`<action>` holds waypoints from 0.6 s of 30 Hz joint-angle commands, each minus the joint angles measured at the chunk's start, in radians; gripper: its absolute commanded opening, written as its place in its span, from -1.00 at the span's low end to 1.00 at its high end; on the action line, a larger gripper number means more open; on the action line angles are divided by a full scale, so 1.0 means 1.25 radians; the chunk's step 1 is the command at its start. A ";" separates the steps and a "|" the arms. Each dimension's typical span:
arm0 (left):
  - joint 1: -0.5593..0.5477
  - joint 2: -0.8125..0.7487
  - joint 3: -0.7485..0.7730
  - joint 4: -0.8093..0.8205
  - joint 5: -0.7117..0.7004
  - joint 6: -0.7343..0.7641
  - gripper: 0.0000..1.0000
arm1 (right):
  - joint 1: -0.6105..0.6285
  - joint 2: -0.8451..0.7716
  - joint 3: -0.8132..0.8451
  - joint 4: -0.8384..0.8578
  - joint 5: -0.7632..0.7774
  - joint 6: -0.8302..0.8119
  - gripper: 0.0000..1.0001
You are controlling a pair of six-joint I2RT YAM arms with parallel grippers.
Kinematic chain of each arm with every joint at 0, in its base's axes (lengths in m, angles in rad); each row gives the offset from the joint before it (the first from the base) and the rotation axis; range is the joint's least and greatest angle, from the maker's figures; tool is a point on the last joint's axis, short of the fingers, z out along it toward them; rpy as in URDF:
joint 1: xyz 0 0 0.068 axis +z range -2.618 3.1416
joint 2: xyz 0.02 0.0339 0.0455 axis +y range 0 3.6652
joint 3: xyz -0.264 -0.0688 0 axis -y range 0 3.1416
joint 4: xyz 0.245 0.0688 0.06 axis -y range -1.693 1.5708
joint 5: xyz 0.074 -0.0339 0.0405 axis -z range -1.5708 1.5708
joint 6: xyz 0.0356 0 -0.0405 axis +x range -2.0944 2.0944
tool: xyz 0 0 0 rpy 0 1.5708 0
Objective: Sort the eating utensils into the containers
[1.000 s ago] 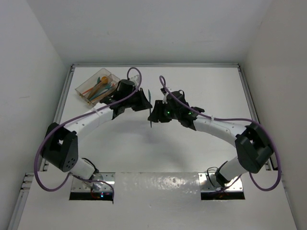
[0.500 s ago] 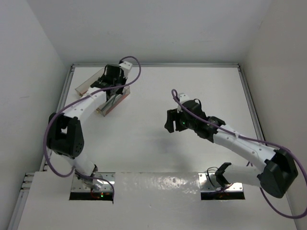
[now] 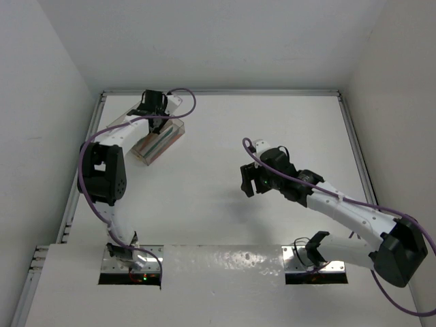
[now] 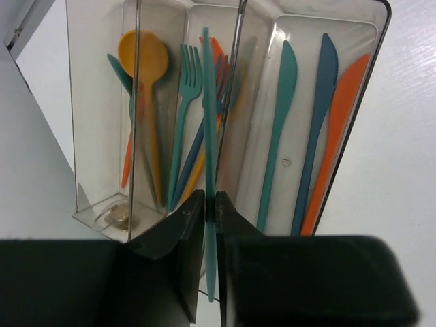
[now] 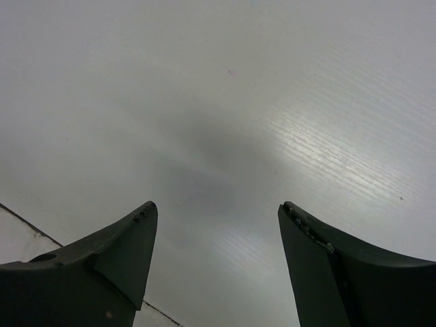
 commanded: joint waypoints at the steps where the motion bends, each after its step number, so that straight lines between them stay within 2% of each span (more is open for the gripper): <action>1: -0.002 -0.003 0.008 0.010 0.023 0.024 -0.77 | 0.001 -0.020 0.020 -0.012 0.023 -0.037 0.43; 12: -0.004 -0.029 0.020 -0.019 0.044 -0.063 -0.37 | 0.000 -0.053 0.018 -0.028 0.036 -0.049 0.55; 15: -0.004 -0.092 0.040 -0.013 0.045 -0.180 -0.29 | -0.001 -0.082 0.018 -0.047 0.081 -0.041 0.71; 16: -0.005 -0.138 0.041 -0.010 0.043 -0.222 -0.22 | 0.000 -0.092 0.018 -0.064 0.115 -0.039 0.88; 17: -0.004 -0.165 0.040 -0.013 0.047 -0.305 -0.19 | 0.000 -0.115 0.019 -0.082 0.149 -0.040 0.96; 18: -0.005 -0.192 0.033 -0.013 0.056 -0.340 -0.16 | 0.000 -0.130 0.019 -0.091 0.167 -0.041 0.98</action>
